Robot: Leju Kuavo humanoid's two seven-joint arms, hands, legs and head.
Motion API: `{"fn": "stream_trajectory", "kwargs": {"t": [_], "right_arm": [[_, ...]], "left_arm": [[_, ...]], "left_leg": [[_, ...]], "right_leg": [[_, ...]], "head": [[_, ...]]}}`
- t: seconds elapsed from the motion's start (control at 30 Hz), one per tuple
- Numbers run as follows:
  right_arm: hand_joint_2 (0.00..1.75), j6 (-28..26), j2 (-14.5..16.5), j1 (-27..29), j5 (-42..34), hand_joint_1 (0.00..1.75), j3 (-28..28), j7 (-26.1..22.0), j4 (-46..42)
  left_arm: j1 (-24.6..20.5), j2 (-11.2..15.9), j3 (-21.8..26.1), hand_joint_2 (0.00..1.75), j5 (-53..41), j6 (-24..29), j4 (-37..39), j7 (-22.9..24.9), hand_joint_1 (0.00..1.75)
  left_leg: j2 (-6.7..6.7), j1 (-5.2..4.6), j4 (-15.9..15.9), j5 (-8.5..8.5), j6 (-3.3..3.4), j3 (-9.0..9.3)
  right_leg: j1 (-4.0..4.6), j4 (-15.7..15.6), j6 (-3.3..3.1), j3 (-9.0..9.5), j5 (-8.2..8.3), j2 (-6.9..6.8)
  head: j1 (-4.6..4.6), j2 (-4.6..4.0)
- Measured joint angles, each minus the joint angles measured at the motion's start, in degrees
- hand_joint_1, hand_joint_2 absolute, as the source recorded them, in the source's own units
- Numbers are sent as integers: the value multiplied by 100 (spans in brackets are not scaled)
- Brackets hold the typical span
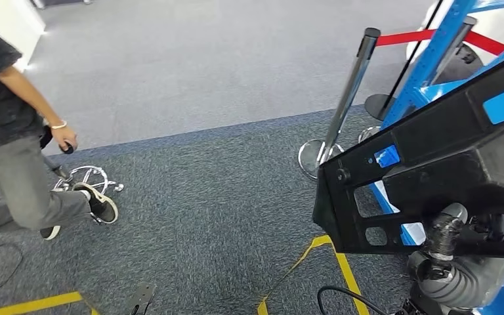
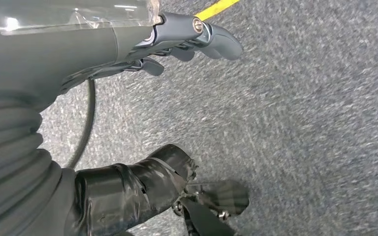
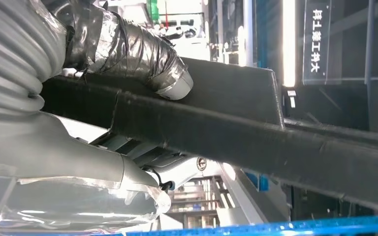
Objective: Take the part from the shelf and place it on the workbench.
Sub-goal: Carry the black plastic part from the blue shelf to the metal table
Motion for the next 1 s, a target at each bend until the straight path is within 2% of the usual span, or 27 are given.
{"fn": "stream_trajectory", "kwargs": {"t": [0.03,0.07,0.13,0.17,0.2,0.27,0.3,0.37,0.4,0.43,0.47,0.5,0.53,0.57,0.63,0.7,0.73,0.77,0.8,0.87,0.93,0.97,1.0], "right_arm": [[175,-28,0,-1,60,175,13,20,-9],[175,-54,0,-2,109,175,30,32,-20],[175,-97,0,-7,186,175,78,36,-49],[175,-116,0,-13,211,175,101,33,-63],[175,-133,0,-19,230,175,121,31,-74],[175,-157,0,-30,245,175,158,29,-90],[175,-161,0,-33,246,175,177,29,-97],[175,-173,0,-39,250,175,199,27,-116],[175,-182,0,-39,252,175,206,27,-122],[175,-195,0,-36,253,175,218,26,-126],[175,-214,0,-31,252,175,237,22,-127],[175,-235,0,-27,253,175,260,14,-126],[175,-255,0,-25,258,175,283,0,-127],[175,-270,0,-23,274,175,303,-20,-133],[175,-280,0,-20,327,175,328,-62,-160],[175,-280,0,-15,380,175,348,-83,-201],[175,-280,0,-12,401,175,365,-86,-219],[175,-280,0,-11,416,175,387,-85,-236],[175,-280,-1,-13,429,175,409,-83,-245],[175,-284,-1,-13,448,175,452,-76,-261],[175,-302,0,-11,473,175,488,-55,-268],[175,-321,0,-11,498,175,509,-34,-270],[175,-340,0,-10,525,175,531,-7,-270]], "left_arm": [[-24,-18,-36,175,-48,-36,-3,42,0],[-45,-31,-67,175,-87,-64,-5,71,0],[-106,-55,-115,175,-140,-99,-7,117,0],[-144,-68,-140,175,-154,-104,-8,142,0],[-179,-80,-169,175,-164,-105,-8,167,0],[-212,-93,-230,175,-183,-105,-8,207,0],[-212,-102,-256,175,-190,-105,-8,229,0],[-218,-118,-295,175,-201,-112,-8,306,0],[-225,-125,-318,175,-204,-124,-8,353,0],[-231,-125,-339,175,-203,-143,-8,395,0],[-228,-125,-359,175,-198,-166,-8,422,0],[-214,-125,-376,175,-193,-188,-8,426,0],[-193,-125,-387,175,-190,-208,-8,416,0],[-167,-125,-392,175,-190,-221,-8,398,0],[-122,-120,-399,175,-199,-245,-8,367,0],[-98,-99,-414,175,-212,-269,-8,368,0],[-88,-88,-425,175,-221,-278,-8,375,0],[-76,-79,-442,175,-229,-285,-8,383,0],[-62,-63,-462,175,-237,-291,-8,394,0],[-39,-36,-499,175,-250,-307,-8,420,0],[-28,-29,-530,175,-281,-330,-8,448,0],[-22,-32,-547,175,-305,-344,-8,455,0],[-15,-34,-561,175,-332,-357,-8,457,0]], "left_leg": [[22,6,-113,110,-1,66],[64,8,-422,284,7,238],[276,-24,-1169,533,54,633],[349,-50,-1411,586,91,753],[379,-77,-1517,583,125,793],[249,-92,-1556,607,194,793],[187,-83,-1589,622,227,809],[77,-54,-1650,656,295,846],[23,-52,-1658,662,314,850],[-36,-54,-1657,665,328,848],[-106,-60,-1652,665,336,847],[-181,-65,-1643,662,337,848],[-260,-66,-1629,657,336,849],[-341,-65,-1608,648,329,850],[-482,-62,-1558,623,296,832],[-607,-51,-1519,620,238,769],[-663,-43,-1516,635,203,740],[-727,-29,-1522,651,166,716],[-735,-16,-1515,654,135,706],[-528,-24,-1289,516,84,605],[-199,-30,-663,196,47,310],[-109,-27,-327,59,33,140],[-56,-24,-108,-3,27,30]], "right_leg": [[-1,6,5,3,-10,-63],[-1,10,17,12,-23,-125],[18,21,61,33,-54,-236],[31,23,88,41,-66,-291],[46,18,117,47,-74,-343],[52,-2,180,70,-86,-435],[42,23,213,74,-123,-386],[23,360,254,-60,-354,-123],[16,693,258,-215,-527,34],[18,1063,258,-399,-685,125],[18,1362,259,-560,-771,168],[18,1497,255,-649,-751,188],[18,1426,247,-644,-625,205],[14,1167,235,-547,-419,244],[-10,501,203,-279,-90,484],[-27,159,179,-148,-22,701],[-25,129,167,-139,-32,719],[-17,109,147,-125,-23,668],[-19,86,115,-107,-8,607],[-21,32,59,-61,13,465],[-2,10,23,-40,14,305],[12,11,10,-41,7,222],[23,14,0,-41,-1,139]], "head": [[0,0],[-2,0],[-1,0],[4,0],[8,0],[16,0],[20,0],[40,0],[54,0],[60,0],[65,0],[65,0],[65,0],[66,0],[64,0],[60,0],[59,0],[60,0],[58,0],[41,0],[20,0],[11,0],[12,0]]}}
